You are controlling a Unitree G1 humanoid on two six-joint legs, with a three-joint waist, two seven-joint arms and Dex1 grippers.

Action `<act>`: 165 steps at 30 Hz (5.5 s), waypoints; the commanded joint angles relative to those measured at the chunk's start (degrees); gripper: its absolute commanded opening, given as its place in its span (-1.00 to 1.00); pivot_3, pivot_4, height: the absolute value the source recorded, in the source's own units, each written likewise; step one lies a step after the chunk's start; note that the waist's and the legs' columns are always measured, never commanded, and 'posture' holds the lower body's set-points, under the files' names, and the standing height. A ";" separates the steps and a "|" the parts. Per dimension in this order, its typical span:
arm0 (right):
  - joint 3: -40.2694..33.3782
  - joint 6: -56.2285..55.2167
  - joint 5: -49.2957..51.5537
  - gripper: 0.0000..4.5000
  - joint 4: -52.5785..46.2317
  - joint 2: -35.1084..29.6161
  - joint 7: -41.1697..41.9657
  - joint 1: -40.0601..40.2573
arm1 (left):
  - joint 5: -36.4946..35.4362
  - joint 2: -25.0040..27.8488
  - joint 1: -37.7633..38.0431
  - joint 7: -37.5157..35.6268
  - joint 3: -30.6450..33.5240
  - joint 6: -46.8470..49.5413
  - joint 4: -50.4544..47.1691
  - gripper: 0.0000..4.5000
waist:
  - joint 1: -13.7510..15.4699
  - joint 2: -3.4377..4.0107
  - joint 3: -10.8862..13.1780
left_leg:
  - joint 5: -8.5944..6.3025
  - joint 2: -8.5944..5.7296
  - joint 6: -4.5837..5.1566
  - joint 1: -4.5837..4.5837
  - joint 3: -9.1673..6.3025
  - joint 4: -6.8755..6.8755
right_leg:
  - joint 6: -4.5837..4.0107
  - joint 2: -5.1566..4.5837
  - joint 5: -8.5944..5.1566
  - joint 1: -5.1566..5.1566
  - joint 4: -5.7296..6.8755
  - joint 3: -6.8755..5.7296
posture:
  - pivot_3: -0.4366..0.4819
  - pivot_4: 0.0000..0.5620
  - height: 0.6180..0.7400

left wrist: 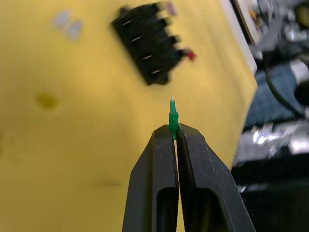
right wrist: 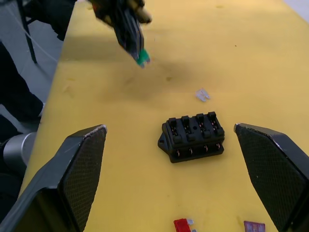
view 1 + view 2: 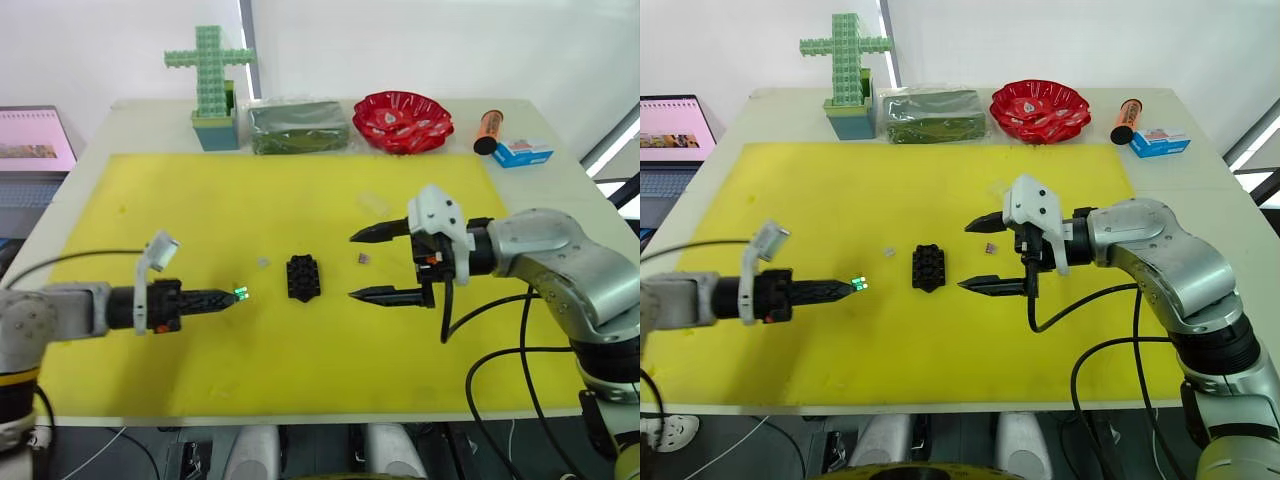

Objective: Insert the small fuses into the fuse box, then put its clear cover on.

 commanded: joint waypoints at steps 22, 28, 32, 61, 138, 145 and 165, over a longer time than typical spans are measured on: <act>1.58 -2.28 -1.37 1.00 -4.05 -1.54 1.79 -0.53 | 30.83 4.65 -60.59 -33.53 -86.19 -73.61 35.30 -0.99 | 0.24 -0.05 0.06 | -0.02 0.00 0.06 -0.16 0.18 0.18 | 0.30 0.12 0.11 -0.06 0.07 0.05 | -0.05 -0.47 1.00; 1.63 -1.40 -1.09 1.00 -4.44 -1.28 1.02 -1.05 | 29.11 -0.36 -68.12 -33.53 -99.26 -82.57 42.46 -0.99 | 0.20 -0.06 0.07 | -0.02 0.01 0.07 -0.16 0.14 0.22 | 0.34 0.13 0.11 -0.08 0.12 0.04 | -0.05 -0.47 1.00; 1.72 -1.15 -1.10 1.00 -4.85 -1.28 0.53 -1.09 | 28.05 -3.69 -69.97 -33.53 -103.39 -84.95 46.58 -0.99 | 0.23 -0.07 0.07 | -0.03 0.01 0.07 -0.17 0.12 0.25 | 0.34 0.12 0.11 -0.05 0.11 0.04 | -0.05 -0.47 1.00; 2.05 -1.95 -2.24 1.00 -6.01 -1.99 0.18 0.27 | 22.58 -7.73 -70.77 -33.53 -90.85 -80.06 53.71 -0.38 | 0.10 -0.11 0.09 | -0.04 0.01 0.09 -0.18 -0.04 0.30 | 0.35 0.14 0.11 -0.02 0.13 0.01 | -0.05 -0.47 1.00; 9.59 -6.49 -9.82 1.00 1.54 7.79 1.47 -6.13 | 13.88 -5.10 -9.27 -11.40 -13.59 -0.69 23.33 0.26 | 0.19 -0.13 0.05 | -0.03 0.00 0.08 -0.05 0.02 0.17 | 0.38 0.11 0.07 0.03 0.25 -0.01 | -0.05 -0.47 1.00; 9.52 -6.58 -9.85 1.00 1.50 7.62 1.67 -6.28 | 13.74 -5.50 -6.99 -10.23 -11.79 -0.57 22.23 -0.01 | 0.09 -0.13 0.05 | -0.03 0.00 0.08 -0.05 0.01 0.17 | 0.38 0.11 0.07 0.03 0.24 -0.01 | -0.05 -0.47 1.00; 10.58 -7.74 -10.70 1.00 3.05 8.27 3.53 -7.79 | 8.52 -10.91 4.27 1.82 3.88 1.80 14.54 -0.01 | -0.30 -0.12 0.05 | -0.03 0.02 0.08 -0.02 -0.17 0.13 | 0.38 0.07 0.07 0.02 0.25 0.00 | -0.05 -0.47 1.00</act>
